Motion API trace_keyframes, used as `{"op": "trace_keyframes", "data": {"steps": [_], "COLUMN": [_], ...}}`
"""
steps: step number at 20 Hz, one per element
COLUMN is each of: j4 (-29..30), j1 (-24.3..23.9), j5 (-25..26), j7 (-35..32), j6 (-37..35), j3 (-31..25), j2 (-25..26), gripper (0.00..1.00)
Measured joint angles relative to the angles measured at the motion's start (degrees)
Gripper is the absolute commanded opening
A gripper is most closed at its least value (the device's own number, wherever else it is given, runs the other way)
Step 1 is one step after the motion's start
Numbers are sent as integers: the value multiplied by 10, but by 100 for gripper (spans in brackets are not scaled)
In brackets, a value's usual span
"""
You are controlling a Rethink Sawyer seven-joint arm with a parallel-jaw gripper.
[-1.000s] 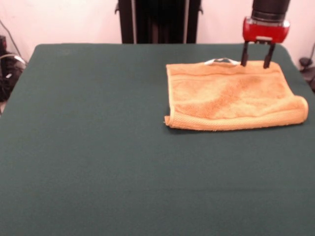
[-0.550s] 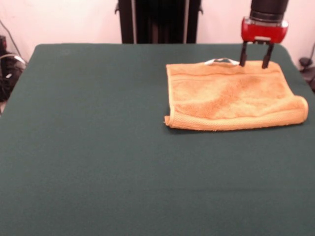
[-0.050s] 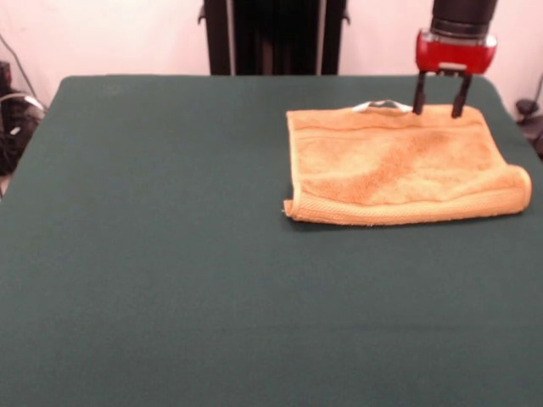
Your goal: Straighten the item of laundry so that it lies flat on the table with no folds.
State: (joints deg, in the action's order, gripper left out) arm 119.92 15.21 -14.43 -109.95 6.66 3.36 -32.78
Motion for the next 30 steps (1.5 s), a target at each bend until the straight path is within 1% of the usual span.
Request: {"op": "trace_keyframes", "data": {"steps": [14,25,30], "j4": [6,36,46], "j1": [11,26,44], "j5": [10,10,10], "j7": [0,0,0], "j6": [2,37,52], "j3": [1,1,1], "j2": [0,0,0], "gripper": [100,100,100]}}
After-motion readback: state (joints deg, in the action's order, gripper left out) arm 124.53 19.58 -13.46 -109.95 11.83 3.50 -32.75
